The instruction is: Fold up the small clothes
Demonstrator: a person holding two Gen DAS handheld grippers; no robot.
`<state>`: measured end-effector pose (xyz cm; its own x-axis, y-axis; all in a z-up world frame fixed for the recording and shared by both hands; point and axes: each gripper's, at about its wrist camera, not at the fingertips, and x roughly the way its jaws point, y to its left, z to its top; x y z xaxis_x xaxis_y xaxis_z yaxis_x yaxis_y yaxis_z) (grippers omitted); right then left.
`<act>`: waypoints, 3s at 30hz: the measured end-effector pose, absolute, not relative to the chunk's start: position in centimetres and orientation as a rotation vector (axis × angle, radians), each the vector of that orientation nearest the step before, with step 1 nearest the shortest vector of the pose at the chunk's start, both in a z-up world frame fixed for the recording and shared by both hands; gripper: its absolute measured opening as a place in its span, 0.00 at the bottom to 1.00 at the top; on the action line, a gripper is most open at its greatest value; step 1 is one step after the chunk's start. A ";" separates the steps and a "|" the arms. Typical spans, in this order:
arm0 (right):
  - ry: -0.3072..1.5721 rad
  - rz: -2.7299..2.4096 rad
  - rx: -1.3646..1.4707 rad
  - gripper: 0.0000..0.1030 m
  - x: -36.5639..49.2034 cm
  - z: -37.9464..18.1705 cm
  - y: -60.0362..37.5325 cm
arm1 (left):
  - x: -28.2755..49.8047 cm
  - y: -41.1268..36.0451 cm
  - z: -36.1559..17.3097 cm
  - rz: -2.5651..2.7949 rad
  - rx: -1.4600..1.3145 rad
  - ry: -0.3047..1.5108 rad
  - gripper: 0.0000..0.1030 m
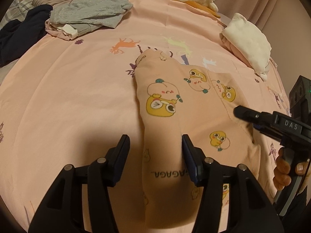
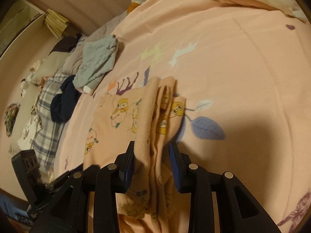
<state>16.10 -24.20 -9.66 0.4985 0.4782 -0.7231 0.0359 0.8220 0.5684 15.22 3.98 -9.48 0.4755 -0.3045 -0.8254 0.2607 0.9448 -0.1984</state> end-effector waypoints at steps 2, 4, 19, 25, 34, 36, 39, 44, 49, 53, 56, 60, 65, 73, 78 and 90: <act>1.008 0.266 0.530 0.30 15.9 -9.1 -24.1 | 14.8 4.0 -9.4 -0.339 -0.043 1.015 0.53; 0.987 0.248 0.488 0.30 15.7 -8.3 -23.9 | 14.4 4.3 -9.2 -0.331 -0.038 1.010 0.53; 0.918 0.400 0.221 0.23 12.3 -6.3 -19.1 | 11.5 3.9 -8.8 -0.306 0.057 0.962 0.41; 0.972 0.354 0.178 0.22 11.6 -7.8 -19.2 | 10.7 3.9 -9.6 -0.300 0.068 0.978 0.41; 0.989 0.343 0.203 0.22 10.2 -8.2 -19.9 | 9.4 3.6 -10.3 -0.296 0.080 0.996 0.41; 0.994 0.340 0.204 0.22 9.9 -8.3 -19.9 | 9.2 3.7 -10.3 -0.295 0.082 0.997 0.41; 0.999 0.334 0.206 0.22 9.7 -8.4 -20.1 | 9.1 3.7 -10.4 -0.292 0.079 1.000 0.41; 1.013 0.330 0.223 0.22 9.2 -8.6 -20.5 | 8.6 3.8 -10.4 -0.288 0.076 1.002 0.43; 1.025 0.325 0.227 0.22 8.7 -8.7 -20.7 | 8.1 4.0 -10.3 -0.284 0.074 1.006 0.43; 1.034 0.322 0.226 0.22 8.3 -8.7 -20.7 | 7.7 4.1 -10.1 -0.273 0.078 1.007 0.46; 1.042 0.320 0.222 0.22 7.9 -8.6 -20.8 | 7.3 4.2 -9.9 -0.260 0.081 1.004 0.52; 1.047 0.320 0.222 0.23 7.4 -8.2 -20.9 | 6.7 4.5 -9.6 -0.238 0.086 1.003 0.60; 1.051 0.309 0.216 0.41 6.5 -7.7 -21.0 | 6.0 4.7 -9.0 -0.219 0.088 0.993 0.71; 1.020 0.292 0.221 0.60 4.9 -6.4 -21.2 | 5.0 4.8 -7.5 -0.204 0.084 0.979 0.82; 0.988 0.285 0.220 0.68 3.9 -5.1 -21.2 | 4.3 4.5 -6.5 -0.203 0.086 0.972 0.87; 0.898 0.263 0.183 0.92 1.6 -2.3 -21.3 | 1.8 3.9 -3.3 -0.183 0.078 0.931 0.99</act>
